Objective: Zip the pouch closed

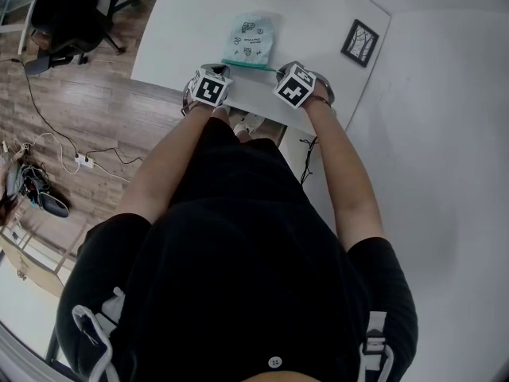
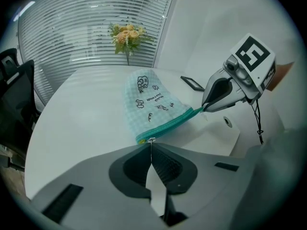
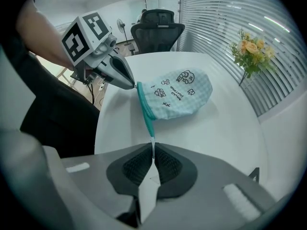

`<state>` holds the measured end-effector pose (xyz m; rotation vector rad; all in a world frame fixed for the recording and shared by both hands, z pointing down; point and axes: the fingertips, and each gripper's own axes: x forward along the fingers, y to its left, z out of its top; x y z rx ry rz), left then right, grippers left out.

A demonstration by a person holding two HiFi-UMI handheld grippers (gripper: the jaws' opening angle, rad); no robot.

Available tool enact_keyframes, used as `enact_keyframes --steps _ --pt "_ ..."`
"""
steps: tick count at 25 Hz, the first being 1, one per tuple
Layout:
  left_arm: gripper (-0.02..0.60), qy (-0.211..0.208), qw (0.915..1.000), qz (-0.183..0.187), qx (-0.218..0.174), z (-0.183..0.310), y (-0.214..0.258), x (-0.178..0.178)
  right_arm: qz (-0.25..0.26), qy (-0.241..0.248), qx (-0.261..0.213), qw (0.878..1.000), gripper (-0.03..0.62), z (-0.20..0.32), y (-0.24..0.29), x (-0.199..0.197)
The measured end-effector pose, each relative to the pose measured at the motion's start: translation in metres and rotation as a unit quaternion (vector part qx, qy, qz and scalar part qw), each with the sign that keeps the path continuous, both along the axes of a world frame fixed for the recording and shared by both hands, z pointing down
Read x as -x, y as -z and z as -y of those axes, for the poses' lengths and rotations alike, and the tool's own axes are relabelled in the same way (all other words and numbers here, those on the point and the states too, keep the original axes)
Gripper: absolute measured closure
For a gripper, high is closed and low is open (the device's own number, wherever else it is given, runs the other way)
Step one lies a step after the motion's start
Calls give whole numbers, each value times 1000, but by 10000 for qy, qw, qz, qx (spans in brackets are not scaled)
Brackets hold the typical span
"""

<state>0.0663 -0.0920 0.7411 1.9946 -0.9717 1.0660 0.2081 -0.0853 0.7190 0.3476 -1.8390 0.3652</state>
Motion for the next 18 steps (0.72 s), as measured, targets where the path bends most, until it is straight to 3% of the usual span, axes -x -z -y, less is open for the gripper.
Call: enact_keyframes --steps 12,18 --pt "571 42 10000 -23 29 4 2 -3 57 -198 -12 9998 571 3 0 -9" --pt "571 74 9999 -32 125 2 -1 -9 -148 73 -262 9995 568 0 -8 -12"
